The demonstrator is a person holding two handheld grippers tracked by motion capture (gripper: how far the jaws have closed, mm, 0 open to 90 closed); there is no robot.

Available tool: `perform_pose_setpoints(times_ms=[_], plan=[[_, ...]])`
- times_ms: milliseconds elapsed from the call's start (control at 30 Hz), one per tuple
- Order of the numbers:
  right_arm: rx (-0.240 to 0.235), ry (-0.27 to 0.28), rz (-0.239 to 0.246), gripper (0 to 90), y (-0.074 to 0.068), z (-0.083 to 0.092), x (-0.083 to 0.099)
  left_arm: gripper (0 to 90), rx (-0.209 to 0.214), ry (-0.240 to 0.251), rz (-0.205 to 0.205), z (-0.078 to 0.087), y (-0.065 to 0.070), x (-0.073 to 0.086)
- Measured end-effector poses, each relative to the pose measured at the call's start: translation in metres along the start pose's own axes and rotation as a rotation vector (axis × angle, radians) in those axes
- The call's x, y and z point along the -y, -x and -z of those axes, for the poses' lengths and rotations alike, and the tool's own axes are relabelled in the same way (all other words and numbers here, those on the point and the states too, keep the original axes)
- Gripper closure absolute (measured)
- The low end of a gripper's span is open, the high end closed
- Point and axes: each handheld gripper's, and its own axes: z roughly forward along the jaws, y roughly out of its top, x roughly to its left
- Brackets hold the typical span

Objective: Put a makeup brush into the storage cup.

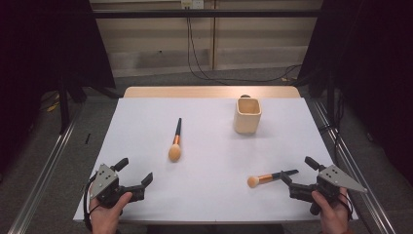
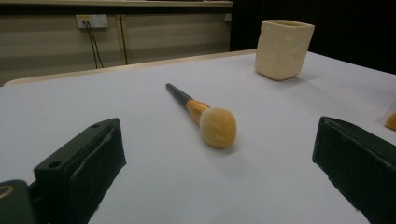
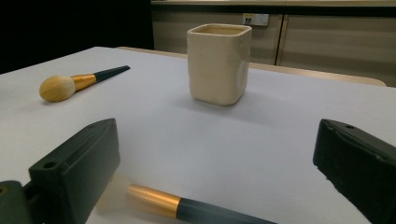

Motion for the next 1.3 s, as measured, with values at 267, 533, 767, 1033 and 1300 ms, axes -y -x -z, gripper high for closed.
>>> perform_pose_setpoints(times_ms=[267, 533, 767, 1033, 1300], plan=[[-0.007, 0.002, -0.001, 0.3, 0.0, 0.0, 0.001, 4.3, 0.011, -0.01, 0.018, -0.004, 0.001, -0.002], [-0.016, 0.008, -0.003, 0.2, -0.002, 0.002, 0.0, 4.6, 0.025, -0.042, -0.006, -0.007, 0.008, -0.008], [-0.025, 0.012, -0.01, 0.1, -0.003, 0.001, -0.001, 4.2, 0.045, -0.044, -0.03, -0.02, 0.015, -0.019], [-0.031, 0.01, -0.011, 0.0, -0.003, 0.001, 0.0, 3.2, 0.052, -0.049, -0.035, -0.032, 0.015, -0.03], [-0.015, 0.012, -0.023, 0.0, -0.001, 0.001, -0.001, 3.2, 0.085, -0.051, -0.027, -0.047, 0.013, -0.04]])
